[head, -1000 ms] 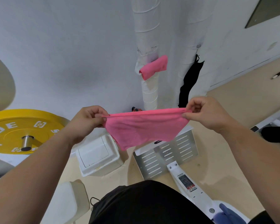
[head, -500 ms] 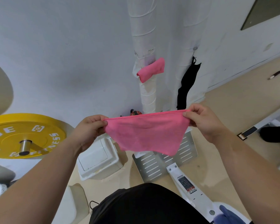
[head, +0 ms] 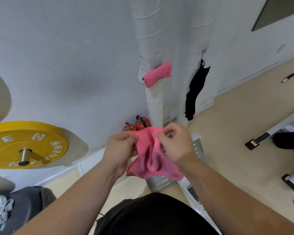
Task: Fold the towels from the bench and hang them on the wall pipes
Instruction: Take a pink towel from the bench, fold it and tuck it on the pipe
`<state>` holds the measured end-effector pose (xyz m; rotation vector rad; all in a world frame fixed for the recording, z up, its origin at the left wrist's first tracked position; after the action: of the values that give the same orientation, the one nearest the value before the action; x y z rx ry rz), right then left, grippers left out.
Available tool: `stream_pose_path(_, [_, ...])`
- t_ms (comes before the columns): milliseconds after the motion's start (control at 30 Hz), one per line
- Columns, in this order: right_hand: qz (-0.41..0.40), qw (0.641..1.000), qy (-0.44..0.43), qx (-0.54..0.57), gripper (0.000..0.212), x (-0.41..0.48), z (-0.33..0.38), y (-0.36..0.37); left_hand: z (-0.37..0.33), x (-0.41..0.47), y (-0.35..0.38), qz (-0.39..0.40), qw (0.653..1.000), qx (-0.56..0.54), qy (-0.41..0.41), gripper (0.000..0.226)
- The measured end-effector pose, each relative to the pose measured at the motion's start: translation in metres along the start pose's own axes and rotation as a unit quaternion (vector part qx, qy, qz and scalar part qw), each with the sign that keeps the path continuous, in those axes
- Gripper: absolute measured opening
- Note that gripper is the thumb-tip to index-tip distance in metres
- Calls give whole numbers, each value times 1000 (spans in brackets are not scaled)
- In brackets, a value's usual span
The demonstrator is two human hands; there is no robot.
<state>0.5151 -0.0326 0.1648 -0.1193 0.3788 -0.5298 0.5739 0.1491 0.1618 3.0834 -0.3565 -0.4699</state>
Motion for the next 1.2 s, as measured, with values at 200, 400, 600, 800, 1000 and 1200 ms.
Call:
stream_pose_path(200, [23, 995, -94, 35, 13, -27, 29, 20, -23, -17, 28, 30, 996, 11, 88, 27])
stream_pose_path(400, [43, 978, -204, -5, 20, -37, 47, 22, -31, -12, 26, 35, 995, -9, 94, 28])
stream_pose_path(600, [109, 958, -257, -69, 28, -35, 50, 33, -34, -6, 20, 54, 992, -10, 114, 19])
stream_pose_path(800, [30, 947, -249, -200, 40, 5, 50, 5, -52, 4, 14, 106, 972, 137, 159, 27])
stream_pose_path(1000, [238, 881, -243, -329, 16, 28, 52, 23, -77, 14, -8, 144, 946, 225, 184, 26])
stream_pose_path(1200, [256, 909, -233, -231, 23, 41, 86, 22, -94, 30, -48, 98, 951, 214, 199, 25])
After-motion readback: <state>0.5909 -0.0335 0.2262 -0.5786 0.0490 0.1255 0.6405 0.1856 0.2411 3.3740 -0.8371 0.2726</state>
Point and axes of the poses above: each hand's wrist, its own x-axis towards the middle knuckle, its own y-axis out of the palm, z = x × y, the point moved 9 cm from there along x, towards the middle knuckle, and after that the axes turned 8 degrees about y, right-handed, at the moved point
